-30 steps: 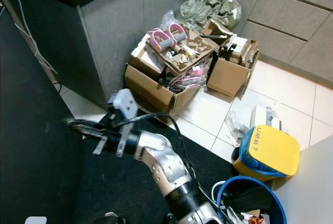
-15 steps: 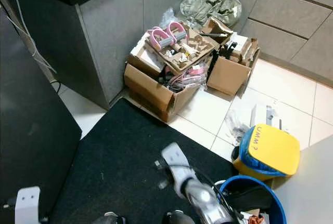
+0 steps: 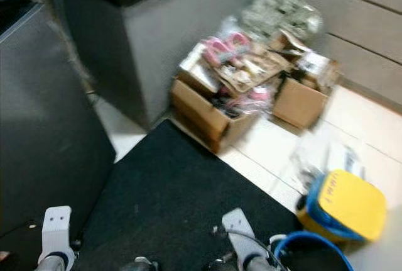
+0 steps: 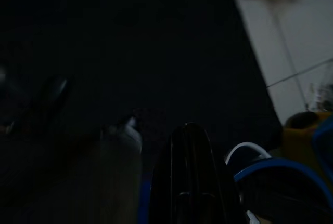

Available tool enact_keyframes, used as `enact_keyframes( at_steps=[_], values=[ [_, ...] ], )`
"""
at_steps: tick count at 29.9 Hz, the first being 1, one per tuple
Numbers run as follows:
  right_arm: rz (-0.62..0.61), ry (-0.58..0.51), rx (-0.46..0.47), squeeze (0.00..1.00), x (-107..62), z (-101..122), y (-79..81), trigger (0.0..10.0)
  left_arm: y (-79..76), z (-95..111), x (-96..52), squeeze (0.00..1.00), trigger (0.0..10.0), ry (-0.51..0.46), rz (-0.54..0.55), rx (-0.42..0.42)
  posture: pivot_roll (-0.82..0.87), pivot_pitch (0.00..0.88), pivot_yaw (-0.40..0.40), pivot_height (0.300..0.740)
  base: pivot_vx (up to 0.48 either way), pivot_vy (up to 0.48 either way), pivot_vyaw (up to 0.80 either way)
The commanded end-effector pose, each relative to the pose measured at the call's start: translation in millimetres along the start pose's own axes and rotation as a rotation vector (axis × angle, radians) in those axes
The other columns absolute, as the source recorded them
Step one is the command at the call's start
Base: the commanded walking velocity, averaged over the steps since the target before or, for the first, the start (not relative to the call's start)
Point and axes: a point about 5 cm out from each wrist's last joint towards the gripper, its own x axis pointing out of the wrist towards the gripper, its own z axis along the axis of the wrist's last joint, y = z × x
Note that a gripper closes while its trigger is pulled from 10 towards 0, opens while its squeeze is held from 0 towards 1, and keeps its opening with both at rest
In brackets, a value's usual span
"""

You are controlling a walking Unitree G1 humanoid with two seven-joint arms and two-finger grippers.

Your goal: Restocking fridge

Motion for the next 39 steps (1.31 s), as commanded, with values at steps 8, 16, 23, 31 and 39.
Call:
enact_keyframes(
  at_steps=[8, 16, 23, 31, 39],
  values=[
    [0.03, 0.23, -0.104, 0.0, -26.2, -72, 18.7, 10.0, -19.7, -7, -5.7, 0.0, 10.0, 0.023, -0.08, 0.043, -0.06, 0.178, -0.026, 0.74, 0.0, 0.0, 0.8],
    [-0.011, 0.208, -0.066, 0.0, -25.6, -70, 15.8, 10.0, -17.2, -7, -5.4, 0.0, 10.0, 0.04, -0.073, 0.082, -0.07, 0.169, -0.021, 0.74, 0.0, 0.0, 0.79],
    [-0.026, 0.188, -0.059, 0.0, -22.6, -64, 13.6, 10.0, -14.2, -7, -5.4, 0.0, 10.0, 0.053, -0.055, 0.097, -0.07, 0.165, -0.022, 0.74, 0.0, 0.0, 0.78],
    [-0.037, 0.188, -0.047, 0.0, -23.0, -65, 12.2, 10.0, -10.4, -12, -5.8, 0.0, 10.0, 0.077, -0.048, 0.106, -0.07, 0.163, -0.02, 0.74, 0.0, 0.0, 0.78],
    [-0.049, 0.187, -0.028, 0.0, -22.9, -65, 11.1, 10.0, -9.4, -14, -5.0, 0.0, 10.0, 0.094, -0.048, 0.111, -0.07, 0.161, -0.019, 0.74, 0.0, 0.0, 0.78]
  ],
)
